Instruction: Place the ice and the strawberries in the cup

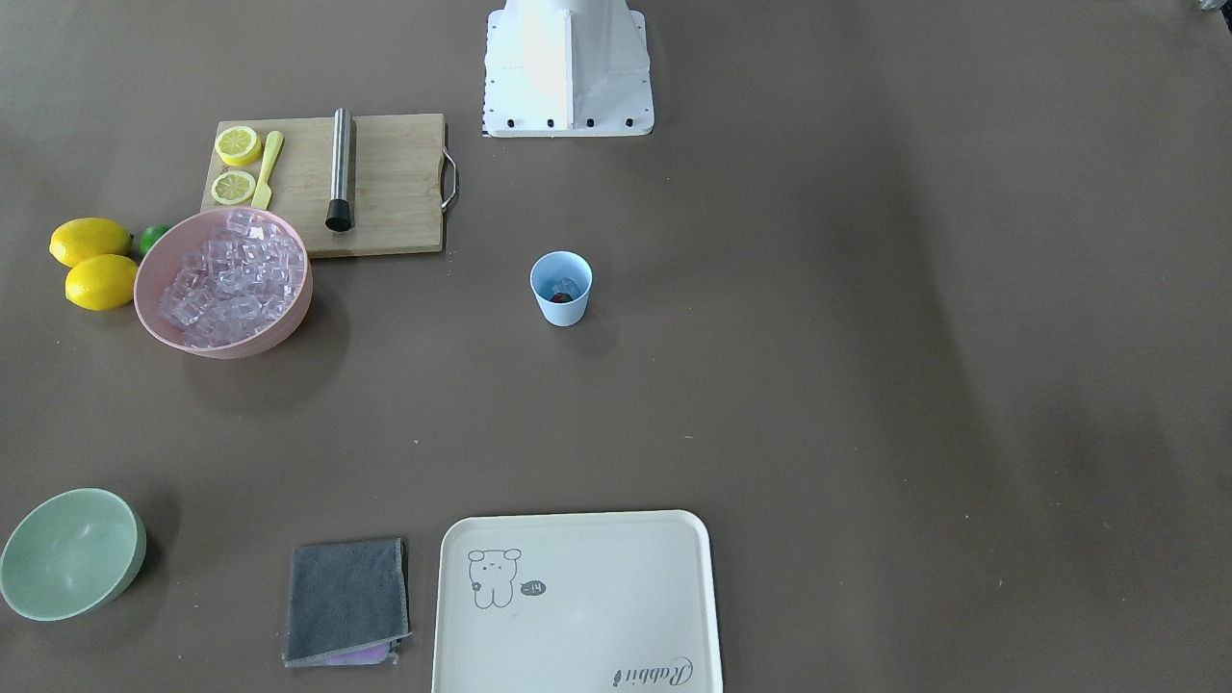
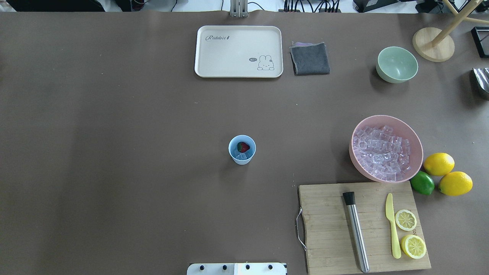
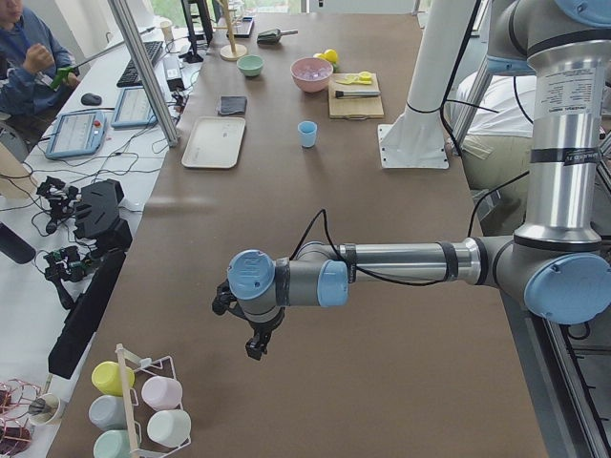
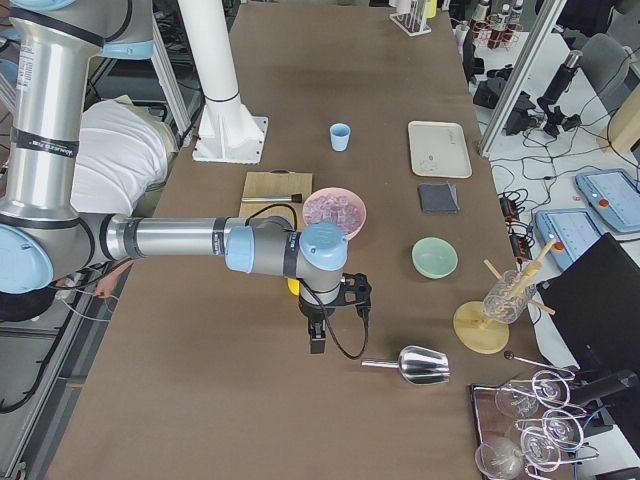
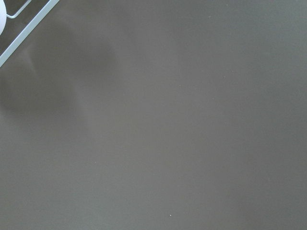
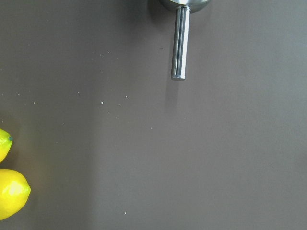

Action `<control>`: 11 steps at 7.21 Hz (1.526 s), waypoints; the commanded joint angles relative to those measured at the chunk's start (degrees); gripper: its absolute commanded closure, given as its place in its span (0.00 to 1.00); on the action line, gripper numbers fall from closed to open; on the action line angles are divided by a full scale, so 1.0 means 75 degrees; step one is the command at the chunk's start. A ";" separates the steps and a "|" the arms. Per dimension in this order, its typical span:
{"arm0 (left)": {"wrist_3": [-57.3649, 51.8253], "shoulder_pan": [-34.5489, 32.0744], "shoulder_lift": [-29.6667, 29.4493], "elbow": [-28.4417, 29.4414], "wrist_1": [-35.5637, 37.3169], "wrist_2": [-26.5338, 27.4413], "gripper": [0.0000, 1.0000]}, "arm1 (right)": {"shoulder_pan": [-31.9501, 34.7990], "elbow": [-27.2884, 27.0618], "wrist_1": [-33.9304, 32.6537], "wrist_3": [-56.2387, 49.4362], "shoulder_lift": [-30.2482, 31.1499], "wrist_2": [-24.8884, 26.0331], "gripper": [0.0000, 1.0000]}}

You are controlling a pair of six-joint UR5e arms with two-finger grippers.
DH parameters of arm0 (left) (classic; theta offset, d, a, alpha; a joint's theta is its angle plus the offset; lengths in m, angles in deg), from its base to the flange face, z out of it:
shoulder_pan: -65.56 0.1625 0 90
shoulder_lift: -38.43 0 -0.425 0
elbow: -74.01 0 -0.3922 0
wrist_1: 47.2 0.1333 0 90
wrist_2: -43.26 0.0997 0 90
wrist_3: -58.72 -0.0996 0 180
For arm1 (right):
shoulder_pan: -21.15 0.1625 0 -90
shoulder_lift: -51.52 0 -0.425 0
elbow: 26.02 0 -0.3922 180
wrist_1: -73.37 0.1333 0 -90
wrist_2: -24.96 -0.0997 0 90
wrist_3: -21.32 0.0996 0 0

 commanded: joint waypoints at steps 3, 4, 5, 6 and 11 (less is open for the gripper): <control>0.0002 -0.0170 0.0000 0.0049 -0.0009 -0.0011 0.02 | 0.0000 0.0042 -0.0001 0.0010 0.0063 -0.0158 0.00; 0.0002 -0.0170 0.0000 0.0049 -0.0009 -0.0012 0.02 | 0.0000 0.0030 0.0010 0.0010 0.0098 -0.0158 0.00; 0.0002 -0.0181 0.0000 0.0037 -0.0009 -0.0012 0.02 | 0.0000 0.0042 -0.0001 0.0010 0.0098 -0.0227 0.00; 0.0002 -0.0181 -0.0011 0.0002 -0.0009 -0.0012 0.02 | 0.0000 0.0042 -0.0001 0.0021 0.0098 -0.0448 0.00; 0.0002 -0.0287 -0.0011 0.0002 -0.0009 -0.0012 0.02 | 0.0000 0.0042 0.0010 0.0010 0.0098 -0.0474 0.00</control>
